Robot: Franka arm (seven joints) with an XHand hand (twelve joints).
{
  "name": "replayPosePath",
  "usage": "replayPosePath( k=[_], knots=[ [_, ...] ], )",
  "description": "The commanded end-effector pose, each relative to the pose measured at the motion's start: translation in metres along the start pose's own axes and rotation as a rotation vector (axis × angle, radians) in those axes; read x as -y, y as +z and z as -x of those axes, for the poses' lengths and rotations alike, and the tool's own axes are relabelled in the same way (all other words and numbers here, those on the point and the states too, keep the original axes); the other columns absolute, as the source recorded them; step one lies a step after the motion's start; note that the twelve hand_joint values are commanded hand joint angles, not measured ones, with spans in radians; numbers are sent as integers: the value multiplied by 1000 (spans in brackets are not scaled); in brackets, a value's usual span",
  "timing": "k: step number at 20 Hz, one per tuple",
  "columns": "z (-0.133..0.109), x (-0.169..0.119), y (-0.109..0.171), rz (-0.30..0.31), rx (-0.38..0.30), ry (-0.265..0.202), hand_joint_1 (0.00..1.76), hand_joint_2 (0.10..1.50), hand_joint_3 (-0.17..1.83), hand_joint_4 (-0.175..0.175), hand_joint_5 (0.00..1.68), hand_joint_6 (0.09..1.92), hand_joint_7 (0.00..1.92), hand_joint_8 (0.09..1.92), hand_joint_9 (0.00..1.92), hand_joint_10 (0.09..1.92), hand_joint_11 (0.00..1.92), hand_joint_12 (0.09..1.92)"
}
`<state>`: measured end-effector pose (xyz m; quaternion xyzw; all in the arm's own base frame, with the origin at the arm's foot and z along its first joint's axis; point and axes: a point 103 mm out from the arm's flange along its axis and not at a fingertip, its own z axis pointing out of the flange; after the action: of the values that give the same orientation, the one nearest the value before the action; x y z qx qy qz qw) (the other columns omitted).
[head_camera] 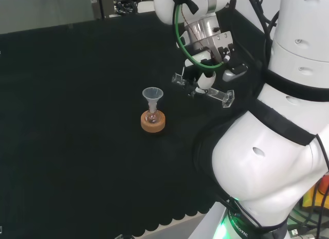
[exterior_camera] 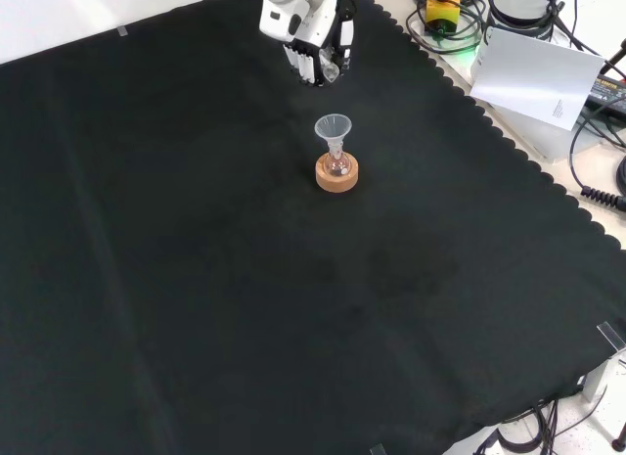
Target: Pour the water from the graduated cylinder into the round-bottom flask.
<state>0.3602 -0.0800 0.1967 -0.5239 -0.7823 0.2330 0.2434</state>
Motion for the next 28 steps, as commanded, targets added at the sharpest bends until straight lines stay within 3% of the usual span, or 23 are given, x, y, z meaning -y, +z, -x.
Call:
replayPosePath(
  k=[1,2,4,5,10,28],
  knots=[
    [-9,-8,-5,-49,23,3,1259,1170,4,-162,875,1147,883,1184,1290,228,1115,803],
    [-11,-10,-6,-61,29,5,1250,1171,5,-169,866,1167,884,1181,1291,227,1115,803],
    [-14,-14,-8,-83,43,10,1312,1167,3,-119,945,1002,879,1198,1293,223,1115,801],
    [-15,-15,-9,-94,56,15,1291,1166,5,-135,923,1050,882,1189,1294,219,1116,798],
    [-22,-20,-17,-123,98,32,1346,1163,3,-88,1002,880,876,1207,1300,208,1118,796],
    [-43,-28,-30,-270,233,116,1351,1160,1,-83,1015,852,885,1196,1309,208,1121,792]
  ],
)
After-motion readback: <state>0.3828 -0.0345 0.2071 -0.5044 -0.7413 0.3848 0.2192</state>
